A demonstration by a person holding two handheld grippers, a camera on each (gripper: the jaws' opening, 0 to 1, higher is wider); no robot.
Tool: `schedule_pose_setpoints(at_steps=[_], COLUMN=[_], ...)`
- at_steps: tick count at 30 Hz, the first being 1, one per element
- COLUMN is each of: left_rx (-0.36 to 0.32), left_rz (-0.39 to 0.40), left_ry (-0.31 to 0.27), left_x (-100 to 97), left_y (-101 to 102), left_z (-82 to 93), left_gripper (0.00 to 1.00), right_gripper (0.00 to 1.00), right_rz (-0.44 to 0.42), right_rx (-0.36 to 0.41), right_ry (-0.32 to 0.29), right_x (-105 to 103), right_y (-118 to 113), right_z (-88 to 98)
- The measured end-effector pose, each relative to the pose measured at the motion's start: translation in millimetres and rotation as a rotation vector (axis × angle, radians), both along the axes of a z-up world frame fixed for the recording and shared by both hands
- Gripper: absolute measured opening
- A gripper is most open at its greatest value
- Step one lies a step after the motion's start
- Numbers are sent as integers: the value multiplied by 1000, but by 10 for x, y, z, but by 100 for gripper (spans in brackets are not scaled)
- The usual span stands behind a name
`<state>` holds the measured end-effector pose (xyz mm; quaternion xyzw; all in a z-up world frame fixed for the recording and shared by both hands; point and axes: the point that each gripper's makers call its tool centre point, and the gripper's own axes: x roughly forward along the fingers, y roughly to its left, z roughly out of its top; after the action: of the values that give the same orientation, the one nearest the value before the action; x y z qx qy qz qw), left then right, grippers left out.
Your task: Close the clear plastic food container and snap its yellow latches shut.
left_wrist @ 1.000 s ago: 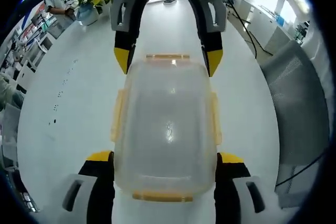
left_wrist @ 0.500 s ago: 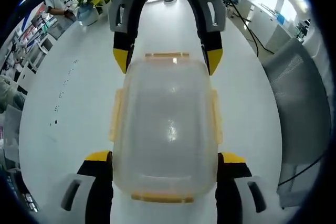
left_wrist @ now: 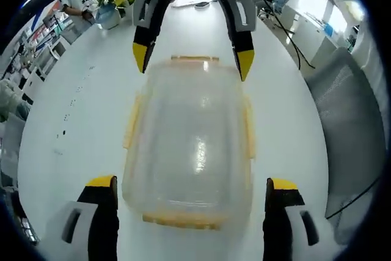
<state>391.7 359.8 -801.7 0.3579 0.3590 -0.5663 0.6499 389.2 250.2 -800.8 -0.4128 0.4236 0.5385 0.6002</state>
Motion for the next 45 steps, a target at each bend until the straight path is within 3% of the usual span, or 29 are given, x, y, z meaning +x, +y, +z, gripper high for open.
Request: schedule_pose_setpoints(at_steps=[4, 6, 8, 11, 13, 14, 15, 17, 21, 24, 25, 27, 29, 31, 34, 37, 39, 42, 45], left_rx=[-84, -149, -246, -285, -362, -405, -410, -446, -486, -517, -543, -669, -723, -722, -699, -689, -692, -672, -636], left_rz=[87, 195, 230, 280, 327, 379, 403, 440, 476, 522, 577, 620, 683, 727, 764, 781, 793, 781, 792], left_ry=[-34, -57, -88, -157, -143, -103, -98, -148, -176, -184, -176, -198, -211, -277, -361, -391, -436, -396, -390], left_x=[41, 103, 110, 14, -91, -170, -266, -335, -610, -731, -761, -838, -926, -997, -1129, -1296, -1392, -1529, -1645], left_y=[13, 22, -5, 92, 130, 165, 168, 274, 440, 540, 617, 658, 761, 907, 1080, 1179, 1242, 1233, 1263], left_z=[173, 330, 528, 750, 839, 866, 883, 960, 1093, 1172, 1202, 1360, 1410, 1421, 1416, 1409, 1418, 1289, 1124], left_gripper=[99, 99, 99, 99, 99, 98, 97, 96, 94, 94, 93, 93, 96, 99, 99, 99, 99, 99, 99], right_gripper=[86, 87, 88, 88, 87, 86, 85, 85, 86, 90, 91, 95, 99, 100, 100, 100, 100, 100, 99], right_rz=[-37, -50, -63, -88, -117, -139, -173, -188, -260, -310, -326, -370, -423, -452, -482, -522, -543, -558, -637], right_rx=[42, 57, 62, 89, 118, 131, 139, 165, 256, 330, 357, 460, 550, 591, 582, 588, 631, 780, 863], right_ry=[-13, -27, -45, -83, -117, -138, -153, -160, -241, -288, -298, -292, -301, -304, -331, -375, -419, -458, -458], right_x=[-34, -69, -95, -150, -183, -186, -214, -293, -364, -542, -585, -759, -897, -1024, -1195, -1316, -1355, -1509, -1611], right_y=[2, -8, -22, -30, -23, -22, -33, -18, 23, 88, 118, 237, 303, 337, 291, 234, 220, 275, 255], right_z=[113, 175, 235, 387, 505, 556, 614, 685, 870, 983, 1015, 1087, 1146, 1146, 1100, 1075, 1126, 1235, 1243])
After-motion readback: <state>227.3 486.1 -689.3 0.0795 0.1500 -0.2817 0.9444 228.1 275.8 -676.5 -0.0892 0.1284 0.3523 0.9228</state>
